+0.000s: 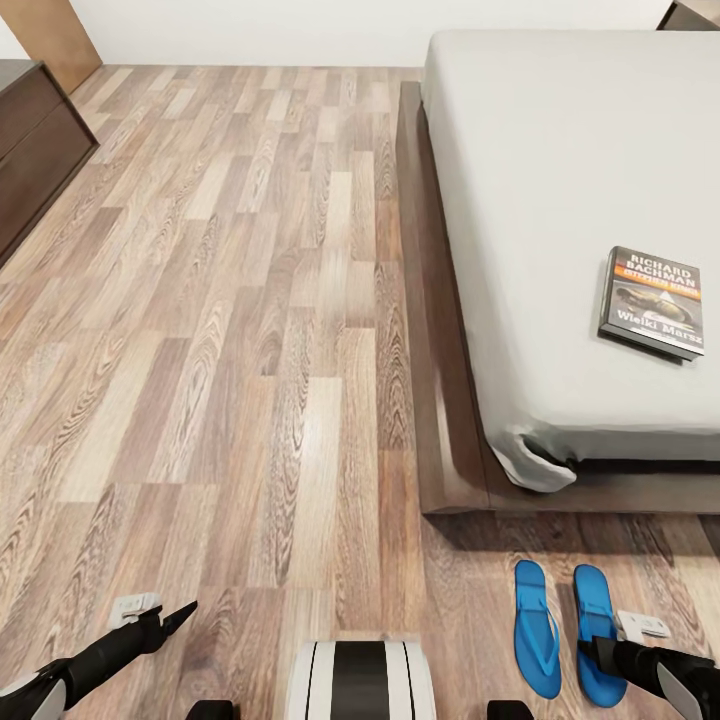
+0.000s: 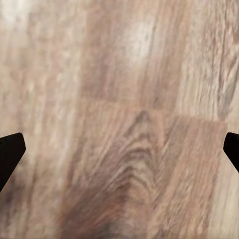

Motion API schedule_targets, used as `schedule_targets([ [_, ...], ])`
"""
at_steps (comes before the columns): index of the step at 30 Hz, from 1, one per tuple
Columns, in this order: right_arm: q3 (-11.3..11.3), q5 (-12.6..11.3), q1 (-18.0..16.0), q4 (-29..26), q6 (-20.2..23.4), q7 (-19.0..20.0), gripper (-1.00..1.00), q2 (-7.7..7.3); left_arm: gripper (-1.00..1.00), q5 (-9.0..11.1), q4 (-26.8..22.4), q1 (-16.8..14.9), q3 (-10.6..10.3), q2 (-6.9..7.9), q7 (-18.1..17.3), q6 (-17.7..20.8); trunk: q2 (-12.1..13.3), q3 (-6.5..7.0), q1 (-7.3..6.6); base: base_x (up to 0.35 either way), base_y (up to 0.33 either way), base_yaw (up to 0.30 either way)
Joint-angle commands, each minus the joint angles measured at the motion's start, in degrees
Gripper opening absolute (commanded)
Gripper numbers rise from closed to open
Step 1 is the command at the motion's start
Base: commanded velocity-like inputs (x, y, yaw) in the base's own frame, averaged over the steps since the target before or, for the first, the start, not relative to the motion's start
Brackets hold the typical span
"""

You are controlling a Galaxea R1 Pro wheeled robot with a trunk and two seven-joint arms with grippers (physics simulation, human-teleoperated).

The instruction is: In the bedroom, move the book from the bed onto either nightstand, and place the two sandals side by side next to the bed.

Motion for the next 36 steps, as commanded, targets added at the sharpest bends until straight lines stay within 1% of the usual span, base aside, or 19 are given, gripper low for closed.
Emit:
schedule_targets([
  [1,0.43,-0.59,-0.01,-0.08,0.28,0.04,-1.0,-0.05,1.0,-0.01,0.08,-0.04,0.15,0.0,-0.24,-0.2,-0.01,-0.03,-0.01,0.0,0.0,0.0],
  [2,0.41,-0.59,-0.01,-0.08,0.27,0.05,-1.0,-0.05,1.0,-0.01,0.08,-0.04,0.14,-0.01,-0.24,-0.2,-0.01,-0.03,-0.01,0.0,0.0,0.0],
  [5,0.39,-0.59,-0.01,-0.1,0.28,0.06,-1.0,-0.05,1.0,-0.01,0.08,-0.04,0.14,-0.02,-0.24,-0.2,-0.05,-0.69,0.07,0.0,0.0,0.0],
  [15,0.4,-0.59,-0.01,-0.08,0.28,0.06,-1.0,-0.05,1.0,-0.01,0.08,-0.04,0.12,0.0,-0.24,-0.2,-0.05,-0.69,0.07,0.0,0.0,0.0],
  [19,0.41,-0.59,-0.01,-0.08,0.28,0.03,-1.0,-0.05,1.0,-0.01,0.08,-0.04,0.13,-0.02,-0.24,-0.2,-0.1,-1.58,0.17,0.0,0.0,0.0],
  [34,0.41,-0.59,-0.01,-0.08,0.28,0.03,-1.0,-0.05,1.0,-0.01,0.08,-0.04,0.15,0.01,-0.24,-0.17,-0.1,-1.58,0.17,0.0,0.0,0.0],
  [36,0.43,-0.59,-0.01,-0.08,0.28,0.03,-1.0,-0.05,1.0,-0.01,0.08,-0.04,0.15,0.02,-0.24,-0.18,-0.13,-2.02,0.22,0.0,0.0,0.0],
])
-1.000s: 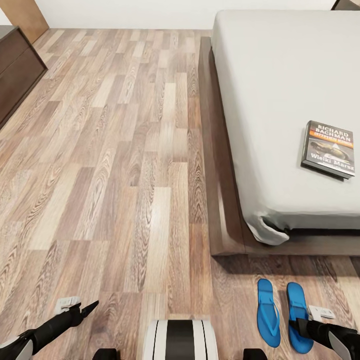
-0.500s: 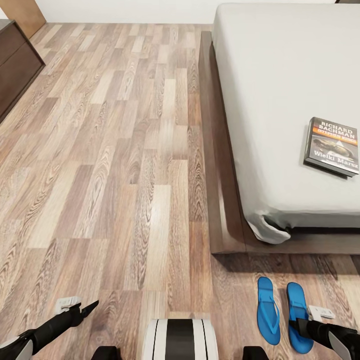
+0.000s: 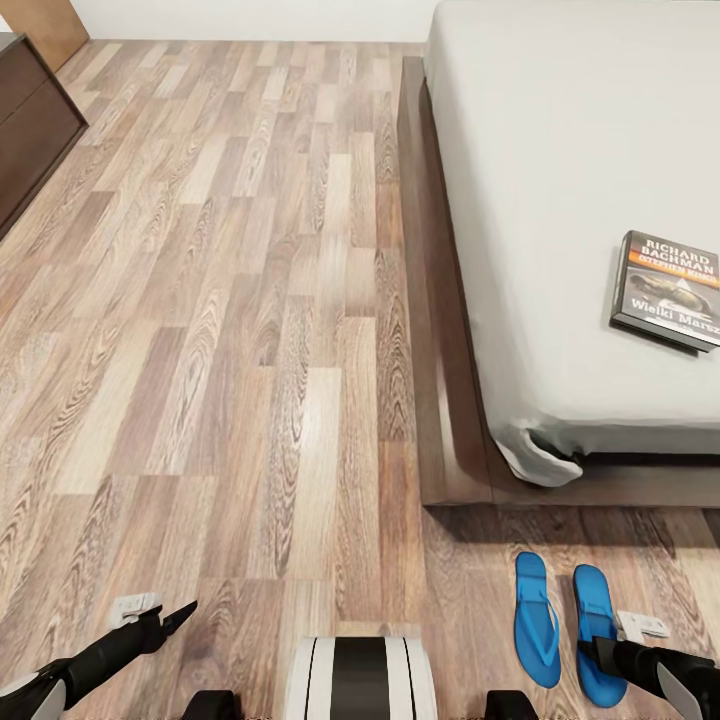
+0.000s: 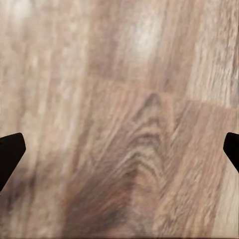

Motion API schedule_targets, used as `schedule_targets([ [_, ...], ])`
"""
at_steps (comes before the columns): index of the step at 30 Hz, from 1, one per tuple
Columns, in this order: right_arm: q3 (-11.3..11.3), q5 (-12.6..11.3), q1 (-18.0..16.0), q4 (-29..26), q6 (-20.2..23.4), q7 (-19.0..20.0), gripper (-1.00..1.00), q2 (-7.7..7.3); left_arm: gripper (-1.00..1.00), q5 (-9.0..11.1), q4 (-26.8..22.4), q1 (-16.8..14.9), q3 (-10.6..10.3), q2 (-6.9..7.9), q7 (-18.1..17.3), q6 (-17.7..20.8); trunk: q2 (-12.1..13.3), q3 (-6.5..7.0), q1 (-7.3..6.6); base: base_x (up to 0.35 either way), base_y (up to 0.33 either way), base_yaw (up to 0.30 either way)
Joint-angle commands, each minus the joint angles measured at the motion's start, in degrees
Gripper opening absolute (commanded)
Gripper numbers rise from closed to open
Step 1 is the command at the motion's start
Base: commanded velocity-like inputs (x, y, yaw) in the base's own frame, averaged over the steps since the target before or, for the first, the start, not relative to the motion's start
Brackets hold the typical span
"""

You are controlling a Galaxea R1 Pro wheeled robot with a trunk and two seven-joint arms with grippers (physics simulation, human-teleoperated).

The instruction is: In the bedroom, move the book from the bed onto either nightstand, and place the two sandals side by side next to the bed.

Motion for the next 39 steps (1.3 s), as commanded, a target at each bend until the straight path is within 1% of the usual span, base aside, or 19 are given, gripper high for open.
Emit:
schedule_targets([
  [1,0.41,-0.61,-0.01,-0.09,0.29,0.06,-1.0,-0.05,1.0,-0.01,0.08,-0.04,0.16,0.0,-0.24,-0.21,-0.01,-0.04,-0.01,0.0,0.0,0.0],
  [15,0.41,-0.61,-0.01,-0.09,0.27,0.05,-1.0,-0.05,1.0,-0.01,0.08,-0.04,0.16,0.01,-0.24,-0.2,-0.01,-0.04,-0.01,0.0,0.0,0.0],
  [22,0.4,-0.61,-0.01,-0.1,0.28,0.05,-1.0,-0.05,1.0,-0.01,0.08,-0.04,0.16,0.01,-0.24,-0.22,-0.01,-0.04,-0.01,0.118,0.0,0.0],
  [36,0.4,-0.61,-0.01,-0.09,0.26,0.05,-1.0,-0.05,1.0,-0.01,0.08,-0.04,0.16,0.01,-0.24,-0.2,-0.01,-0.04,-0.01,0.005,0.0,0.0],
  [39,0.42,-0.61,-0.01,-0.09,0.26,0.05,-1.0,-0.05,1.0,-0.01,0.08,-0.04,0.15,0.0,-0.25,-0.21,-0.05,-0.7,0.07,0.0,0.0,0.0],
])
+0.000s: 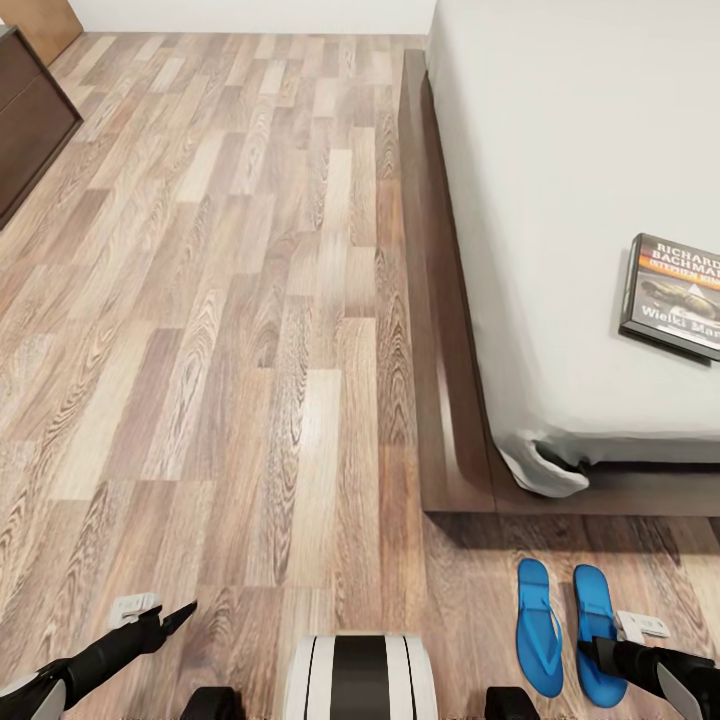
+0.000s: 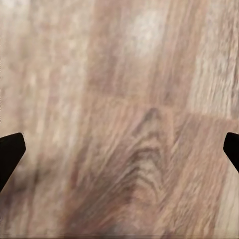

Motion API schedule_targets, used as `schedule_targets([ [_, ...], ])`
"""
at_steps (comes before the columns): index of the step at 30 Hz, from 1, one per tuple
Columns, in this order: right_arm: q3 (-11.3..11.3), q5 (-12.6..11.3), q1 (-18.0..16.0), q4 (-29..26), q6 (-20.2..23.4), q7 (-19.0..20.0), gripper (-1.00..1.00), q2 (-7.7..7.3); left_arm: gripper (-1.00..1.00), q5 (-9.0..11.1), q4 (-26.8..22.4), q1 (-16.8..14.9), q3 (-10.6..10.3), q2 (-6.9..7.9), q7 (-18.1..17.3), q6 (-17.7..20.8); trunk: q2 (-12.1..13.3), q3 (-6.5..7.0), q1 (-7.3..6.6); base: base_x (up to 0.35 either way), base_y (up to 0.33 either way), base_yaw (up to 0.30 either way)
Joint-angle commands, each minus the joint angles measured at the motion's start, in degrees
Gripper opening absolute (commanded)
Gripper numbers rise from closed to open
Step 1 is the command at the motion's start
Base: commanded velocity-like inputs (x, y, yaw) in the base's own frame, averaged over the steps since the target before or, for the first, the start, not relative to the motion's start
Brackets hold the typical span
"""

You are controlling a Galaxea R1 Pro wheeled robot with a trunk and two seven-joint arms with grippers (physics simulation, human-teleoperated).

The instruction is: In the bedroom, move the book from the bed onto either nightstand, and place the two sandals side by side next to the bed.

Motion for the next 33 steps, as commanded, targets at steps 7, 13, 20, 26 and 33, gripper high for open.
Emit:
schedule_targets([
  [7,0.33,-0.61,-0.01,-0.08,0.31,0.06,-1.0,-0.05,1.0,-0.01,0.08,-0.04,0.17,0.01,-0.29,-0.18,-0.04,-0.48,0.04,0.0,0.0,0.0],
  [13,0.38,-0.59,-0.01,-0.14,0.26,0.06,-1.0,-0.05,1.0,-0.01,0.08,-0.04,0.17,0.02,-0.31,-0.18,-0.07,-0.92,0.09,0.0,0.0,0.0],
  [20,0.38,-0.54,-0.01,-0.13,0.27,0.06,-1.0,-0.05,1.0,-0.01,0.08,-0.04,0.17,0.02,-0.32,-0.19,-0.07,-0.92,0.09,0.0,0.0,0.0],
  [26,0.39,-0.53,-0.01,-0.13,0.27,0.06,-1.0,-0.05,1.0,-0.01,0.08,-0.04,0.17,0.01,-0.28,-0.19,-0.07,-0.92,0.09,0.002,0.0,0.0],
  [33,0.38,-0.53,-0.01,-0.13,0.24,0.06,-1.0,-0.05,1.0,-0.01,0.08,-0.04,0.17,0.02,-0.24,-0.2,-0.07,-0.92,0.09,0.095,0.0,0.0],
])
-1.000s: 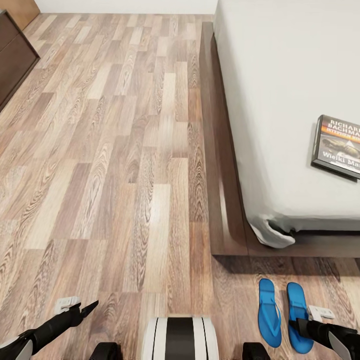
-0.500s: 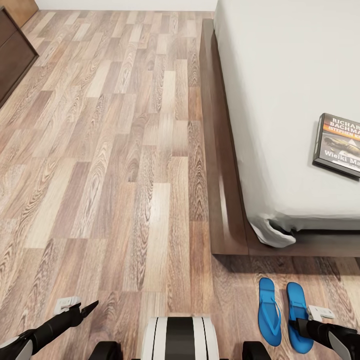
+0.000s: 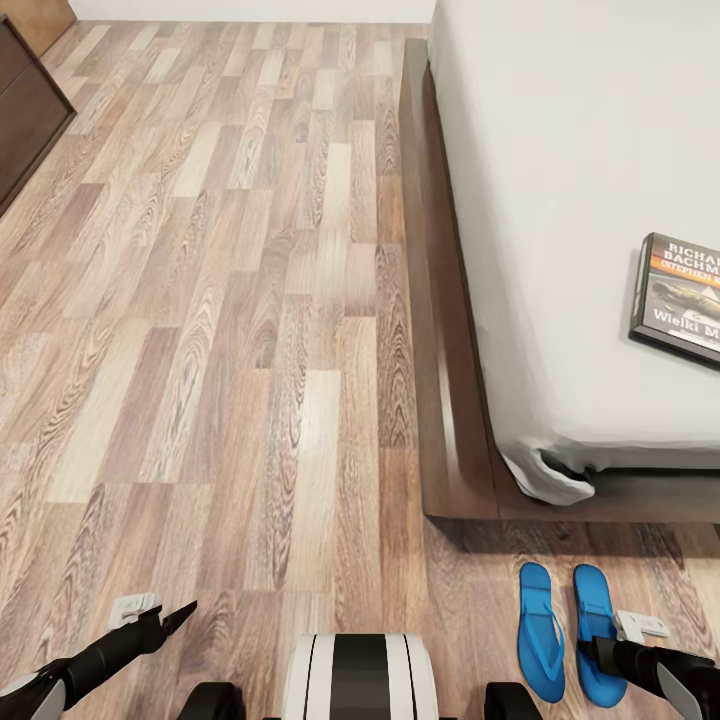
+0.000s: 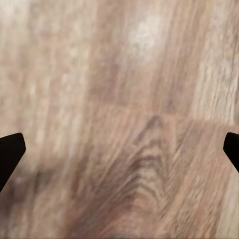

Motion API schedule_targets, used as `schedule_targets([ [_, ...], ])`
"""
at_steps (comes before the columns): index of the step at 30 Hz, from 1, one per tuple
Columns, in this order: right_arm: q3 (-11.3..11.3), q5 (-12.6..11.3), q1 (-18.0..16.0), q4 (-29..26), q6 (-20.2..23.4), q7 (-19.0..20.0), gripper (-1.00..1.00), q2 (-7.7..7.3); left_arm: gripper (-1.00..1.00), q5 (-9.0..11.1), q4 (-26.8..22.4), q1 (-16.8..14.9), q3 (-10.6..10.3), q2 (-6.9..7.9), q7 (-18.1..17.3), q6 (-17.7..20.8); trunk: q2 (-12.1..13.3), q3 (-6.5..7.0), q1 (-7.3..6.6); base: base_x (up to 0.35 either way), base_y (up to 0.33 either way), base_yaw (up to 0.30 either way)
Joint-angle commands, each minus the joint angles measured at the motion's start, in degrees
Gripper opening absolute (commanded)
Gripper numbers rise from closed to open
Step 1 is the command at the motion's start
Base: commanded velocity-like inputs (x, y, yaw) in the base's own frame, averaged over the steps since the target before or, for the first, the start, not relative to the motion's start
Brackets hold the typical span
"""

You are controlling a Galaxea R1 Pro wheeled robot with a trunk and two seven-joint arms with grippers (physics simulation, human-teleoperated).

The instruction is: In the bedroom, move the book from the bed onto either nightstand, and place the two sandals side by side next to the bed.

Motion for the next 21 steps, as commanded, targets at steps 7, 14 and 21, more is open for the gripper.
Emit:
schedule_targets([
  [7,0.41,-0.59,-0.01,-0.07,0.27,0.06,-1.0,-0.05,1.0,-0.01,0.08,-0.04,0.16,-0.02,-0.29,-0.2,-0.01,-0.03,-0.01,0.004,0.0,0.0],
  [14,0.42,-0.59,-0.01,-0.06,0.28,0.05,-1.0,-0.05,1.0,-0.01,0.08,-0.04,0.16,-0.02,-0.31,-0.18,-0.02,-0.25,0.02,0.0,0.0,0.0],
  [21,0.43,-0.61,-0.01,-0.08,0.27,0.05,-1.0,-0.05,1.0,-0.01,0.08,-0.04,0.15,0.02,-0.31,-0.18,-0.08,-1.14,0.12,0.0,0.0,0.0],
])
